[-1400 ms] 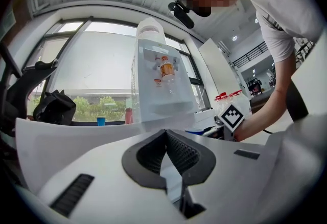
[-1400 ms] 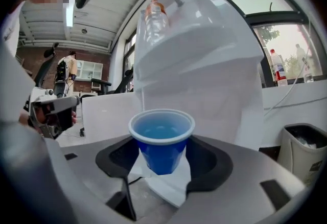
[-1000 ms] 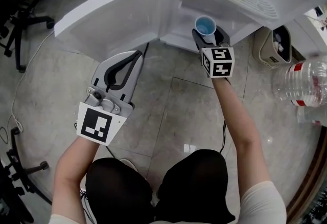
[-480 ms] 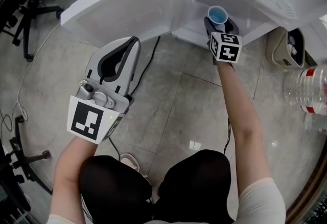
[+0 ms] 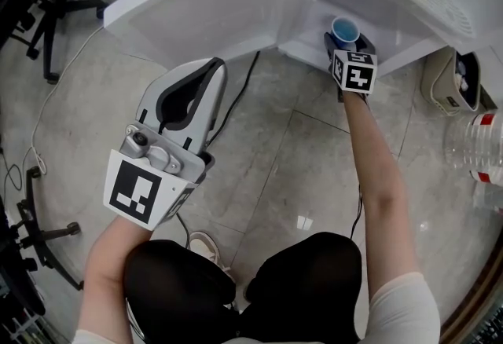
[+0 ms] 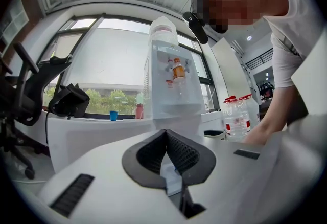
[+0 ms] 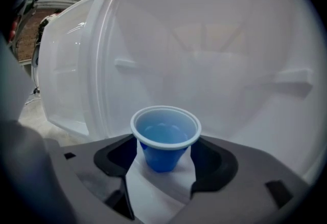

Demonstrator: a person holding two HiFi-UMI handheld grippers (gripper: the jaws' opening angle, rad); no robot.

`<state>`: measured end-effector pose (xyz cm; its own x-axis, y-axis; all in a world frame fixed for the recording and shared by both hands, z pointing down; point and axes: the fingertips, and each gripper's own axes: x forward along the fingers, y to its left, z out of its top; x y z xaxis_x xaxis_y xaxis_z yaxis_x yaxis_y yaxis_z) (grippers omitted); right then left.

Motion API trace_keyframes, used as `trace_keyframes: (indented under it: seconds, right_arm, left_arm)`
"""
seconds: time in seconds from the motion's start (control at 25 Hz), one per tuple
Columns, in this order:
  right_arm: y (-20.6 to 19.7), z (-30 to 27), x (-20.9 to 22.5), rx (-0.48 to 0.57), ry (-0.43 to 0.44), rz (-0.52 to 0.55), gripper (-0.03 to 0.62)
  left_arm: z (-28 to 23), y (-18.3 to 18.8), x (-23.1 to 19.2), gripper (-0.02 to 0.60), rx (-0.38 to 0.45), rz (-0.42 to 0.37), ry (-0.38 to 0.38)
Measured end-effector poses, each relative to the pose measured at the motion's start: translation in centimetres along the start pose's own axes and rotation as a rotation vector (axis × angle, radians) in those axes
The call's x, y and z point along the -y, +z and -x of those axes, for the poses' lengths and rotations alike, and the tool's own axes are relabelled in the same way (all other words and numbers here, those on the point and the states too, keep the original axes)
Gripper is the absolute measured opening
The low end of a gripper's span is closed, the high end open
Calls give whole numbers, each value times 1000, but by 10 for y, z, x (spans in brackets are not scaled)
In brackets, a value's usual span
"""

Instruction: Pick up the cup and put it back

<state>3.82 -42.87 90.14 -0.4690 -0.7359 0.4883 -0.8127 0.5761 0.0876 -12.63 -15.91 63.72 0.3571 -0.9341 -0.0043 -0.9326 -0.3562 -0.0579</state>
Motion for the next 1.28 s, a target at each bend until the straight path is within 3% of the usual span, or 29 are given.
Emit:
trace_keyframes:
  seconds: [0.28,0.6,0.96,1.04,1.12,1.28]
  right_arm:
    - [-4,7,-2,-27,18,30,356]
    - [-11,27,9,-34,2,-19,370]
    - [-8,46,-7,-21,81,9,367]
    - [-6,51,-3,-13,71,18,324]
    - [-4,57,5,2,35,10,203]
    - [-4,68,11,13,-9,-23,43]
  left_arm:
    - [0,-2,1,23,7,16,-11]
    - [-4,-4,7,23,16,68,-36]
    - [-18,-18,23,23,24,114,-71]
    - [-20,-19,24,23,24,120,-74]
    - [-21,-20,24,23,26,131,-75]
    - [-24,-31,23,23,6,112,-62]
